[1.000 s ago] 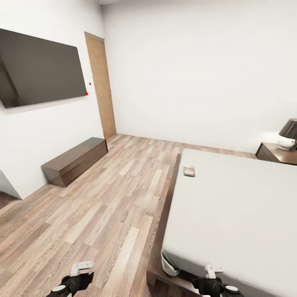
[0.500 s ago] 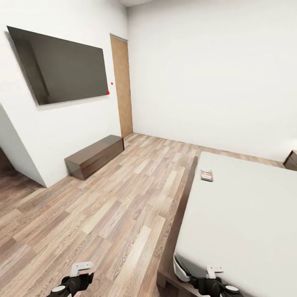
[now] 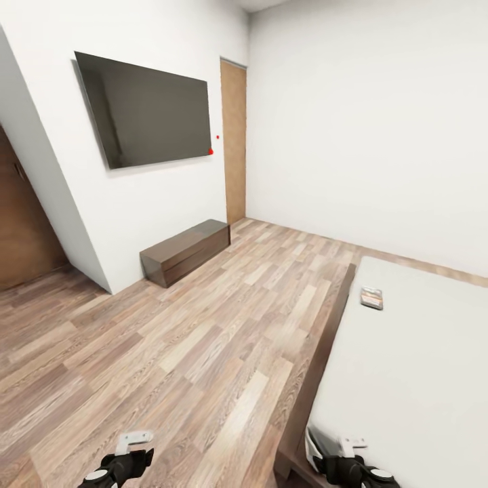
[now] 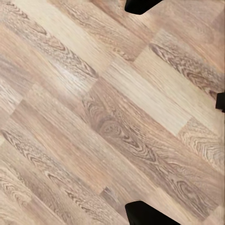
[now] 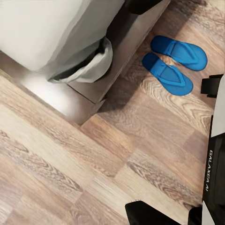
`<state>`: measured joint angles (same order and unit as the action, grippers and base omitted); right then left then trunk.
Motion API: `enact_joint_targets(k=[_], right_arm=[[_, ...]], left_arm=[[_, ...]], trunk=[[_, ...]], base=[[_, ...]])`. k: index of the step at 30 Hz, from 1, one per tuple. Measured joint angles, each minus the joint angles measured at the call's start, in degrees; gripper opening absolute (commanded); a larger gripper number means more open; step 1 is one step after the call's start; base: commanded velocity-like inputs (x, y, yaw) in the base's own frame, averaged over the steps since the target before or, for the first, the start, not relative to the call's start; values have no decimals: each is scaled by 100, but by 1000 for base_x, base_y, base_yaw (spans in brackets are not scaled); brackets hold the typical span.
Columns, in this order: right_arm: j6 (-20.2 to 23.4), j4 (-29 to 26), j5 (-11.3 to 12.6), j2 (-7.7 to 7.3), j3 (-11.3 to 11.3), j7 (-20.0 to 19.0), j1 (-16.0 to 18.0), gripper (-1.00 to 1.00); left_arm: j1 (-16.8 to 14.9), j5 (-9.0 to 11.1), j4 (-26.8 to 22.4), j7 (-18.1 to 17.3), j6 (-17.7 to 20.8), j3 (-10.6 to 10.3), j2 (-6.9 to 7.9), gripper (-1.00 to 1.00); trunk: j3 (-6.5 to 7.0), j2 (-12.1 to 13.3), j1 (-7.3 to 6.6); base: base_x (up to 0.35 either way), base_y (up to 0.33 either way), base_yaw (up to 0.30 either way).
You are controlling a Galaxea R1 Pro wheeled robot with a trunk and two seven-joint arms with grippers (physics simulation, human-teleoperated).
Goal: In the bedroom, move the book from the bed onto either nightstand, and place the two sandals side by side next to the bed.
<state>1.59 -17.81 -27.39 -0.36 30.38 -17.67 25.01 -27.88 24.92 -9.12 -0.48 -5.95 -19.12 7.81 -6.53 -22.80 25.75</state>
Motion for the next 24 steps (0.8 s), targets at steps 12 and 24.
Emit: enact_joint_targets(k=[12, 24], right_arm=[[0, -6, 1, 0, -1, 0, 0, 100], [0, -2, 2, -3, -1, -6, -2, 100]], left_arm=[[0, 0, 0, 0, 0, 0, 0, 100], [-1, -2, 2, -7, 2, -5, 0, 100]], trunk=[[0, 0, 0], [0, 0, 0]], base=[[-1, 14, 287], [-54, 166, 144]])
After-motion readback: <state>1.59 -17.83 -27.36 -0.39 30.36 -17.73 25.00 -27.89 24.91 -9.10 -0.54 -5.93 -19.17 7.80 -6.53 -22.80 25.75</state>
